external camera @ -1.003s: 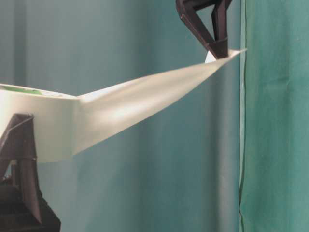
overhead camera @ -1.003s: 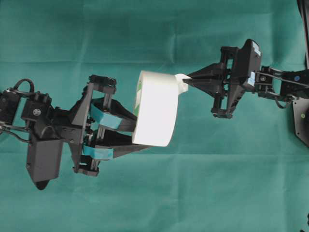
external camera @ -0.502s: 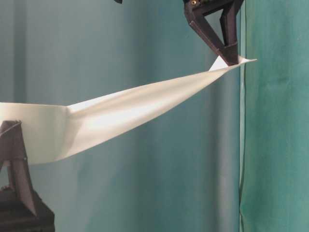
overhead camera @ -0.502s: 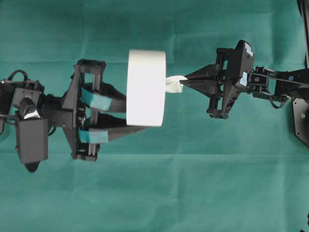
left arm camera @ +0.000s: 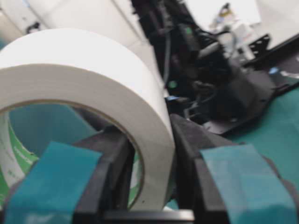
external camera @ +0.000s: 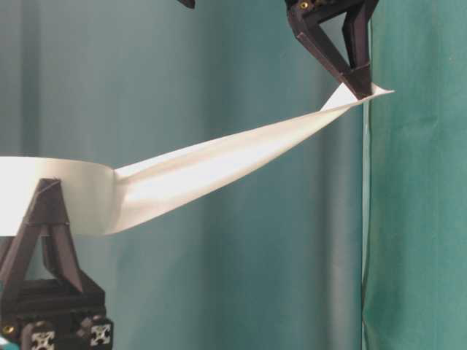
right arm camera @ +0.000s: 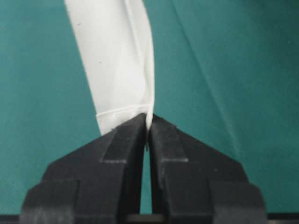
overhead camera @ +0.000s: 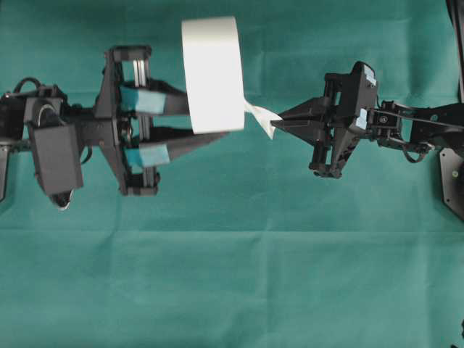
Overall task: Peel off the duct tape with your right arm.
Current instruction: 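Swing the roll upward with the left gripper, peeling more tape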
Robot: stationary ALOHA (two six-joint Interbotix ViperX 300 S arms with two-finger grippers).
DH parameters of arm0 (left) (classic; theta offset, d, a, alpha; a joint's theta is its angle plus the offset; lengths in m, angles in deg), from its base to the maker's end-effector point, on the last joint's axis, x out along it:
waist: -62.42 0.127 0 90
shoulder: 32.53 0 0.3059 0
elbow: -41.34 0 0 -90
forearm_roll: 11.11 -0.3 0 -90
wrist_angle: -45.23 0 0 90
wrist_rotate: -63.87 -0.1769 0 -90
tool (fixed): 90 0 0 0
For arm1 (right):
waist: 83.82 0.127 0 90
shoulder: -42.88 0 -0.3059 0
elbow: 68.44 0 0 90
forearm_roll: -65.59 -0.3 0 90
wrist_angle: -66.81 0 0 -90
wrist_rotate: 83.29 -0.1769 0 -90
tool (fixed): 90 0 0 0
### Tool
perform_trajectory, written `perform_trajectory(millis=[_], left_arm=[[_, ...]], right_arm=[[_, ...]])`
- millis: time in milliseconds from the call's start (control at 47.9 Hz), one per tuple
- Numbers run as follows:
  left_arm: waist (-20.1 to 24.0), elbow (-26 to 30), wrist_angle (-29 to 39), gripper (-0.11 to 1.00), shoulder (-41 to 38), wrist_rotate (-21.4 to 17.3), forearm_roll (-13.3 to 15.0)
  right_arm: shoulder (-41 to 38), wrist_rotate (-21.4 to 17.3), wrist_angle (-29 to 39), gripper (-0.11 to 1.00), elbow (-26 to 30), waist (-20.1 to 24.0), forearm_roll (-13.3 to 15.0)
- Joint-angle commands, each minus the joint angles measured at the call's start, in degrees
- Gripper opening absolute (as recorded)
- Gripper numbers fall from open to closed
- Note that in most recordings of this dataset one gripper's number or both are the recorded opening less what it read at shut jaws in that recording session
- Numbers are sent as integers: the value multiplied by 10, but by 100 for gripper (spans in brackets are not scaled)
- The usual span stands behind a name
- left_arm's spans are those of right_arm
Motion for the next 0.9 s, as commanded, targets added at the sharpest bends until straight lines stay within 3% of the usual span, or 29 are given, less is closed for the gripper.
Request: perform_trajectory(millis=[0, 439, 878], left_arm=[[15, 11, -20, 20, 27, -3, -2], [88, 9, -28, 20, 29, -3, -1], [111, -12, -78, 20, 57, -1, 1]], right_arm=[[2, 1, 5, -9, 2, -4, -2], [2, 1, 14, -9, 2, -4, -2], [2, 1, 18, -9, 4, -4, -2]])
